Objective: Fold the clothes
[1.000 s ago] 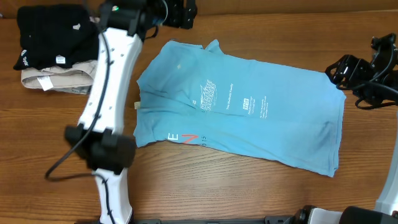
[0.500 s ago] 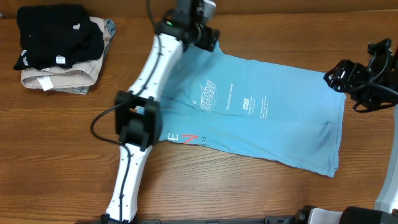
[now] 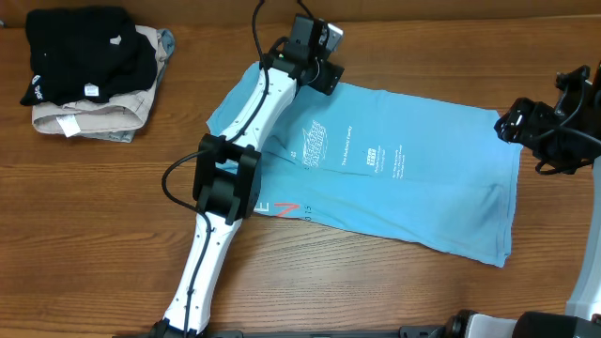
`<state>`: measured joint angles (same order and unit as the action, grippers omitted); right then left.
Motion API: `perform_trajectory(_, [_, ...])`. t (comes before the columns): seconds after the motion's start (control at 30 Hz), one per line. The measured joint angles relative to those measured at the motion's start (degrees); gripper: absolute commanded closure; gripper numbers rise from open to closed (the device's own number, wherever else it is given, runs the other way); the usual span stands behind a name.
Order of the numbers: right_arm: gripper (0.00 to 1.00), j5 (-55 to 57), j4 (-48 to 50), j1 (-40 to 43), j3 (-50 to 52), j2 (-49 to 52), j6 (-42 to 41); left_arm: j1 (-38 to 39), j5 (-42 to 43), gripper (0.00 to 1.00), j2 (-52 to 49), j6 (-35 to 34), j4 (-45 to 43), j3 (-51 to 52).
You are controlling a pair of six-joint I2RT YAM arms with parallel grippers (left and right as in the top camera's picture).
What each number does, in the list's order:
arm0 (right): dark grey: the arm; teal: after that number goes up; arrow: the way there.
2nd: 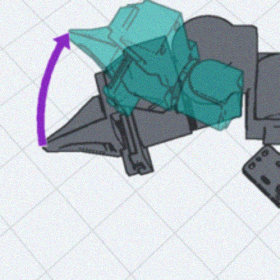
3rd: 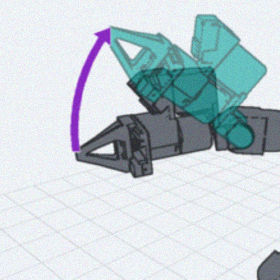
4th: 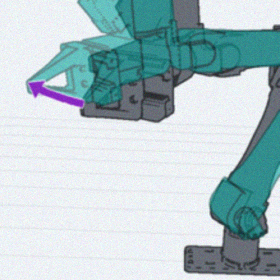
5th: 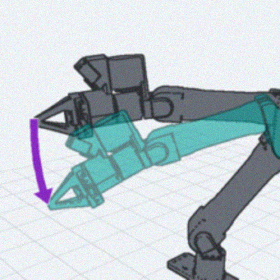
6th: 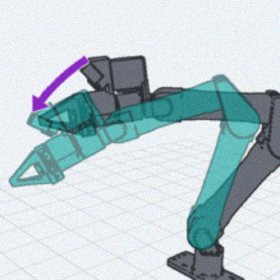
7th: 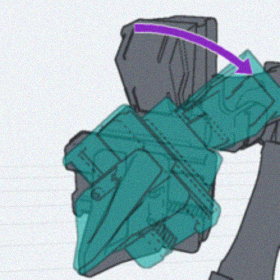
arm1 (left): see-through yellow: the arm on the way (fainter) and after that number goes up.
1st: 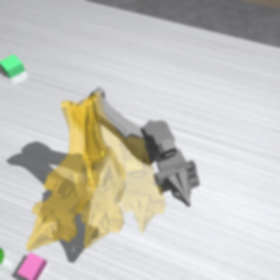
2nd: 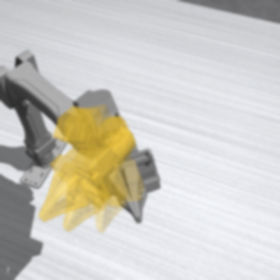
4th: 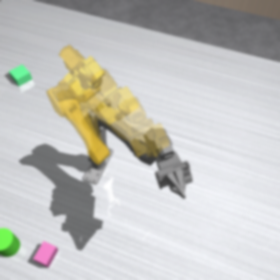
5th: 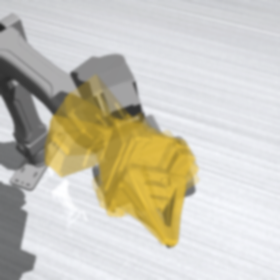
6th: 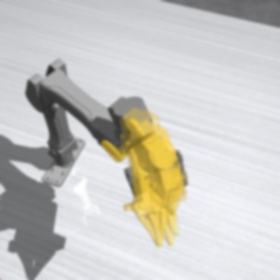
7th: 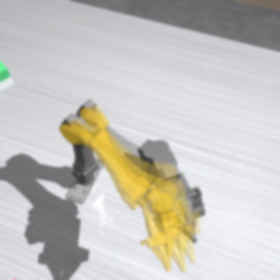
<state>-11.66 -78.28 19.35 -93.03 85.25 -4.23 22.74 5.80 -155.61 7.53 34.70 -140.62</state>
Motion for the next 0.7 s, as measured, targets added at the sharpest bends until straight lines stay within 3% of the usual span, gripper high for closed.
perform_trajectory(0.1, [0.14, 0.37, -0.02, 0.0, 0.0, 0.0, 0.0, 0.0, -0.33, 0.54, -0.96, 0.09, -0.87, 0.0])
perform_trajectory(0.27, [0.14, 0.96, -0.07, 0.0, 0.02, 0.0, 0.02, 0.02, -0.5, 0.83, -1.11, -0.37, -3.56, -0.07])
perform_trajectory(0.57, [0.14, 1.42, 0.33, 0.0, 0.04, 0.0, 0.0, 0.02, -0.52, 0.95, -1.11, -3.23, -6.03, -0.57])
perform_trajectory(0.7, [0.14, 1.44, 0.31, 0.0, 0.04, 0.0, -0.02, 0.02, -0.52, 0.96, -1.11, -4.22, -0.46, -5.16])
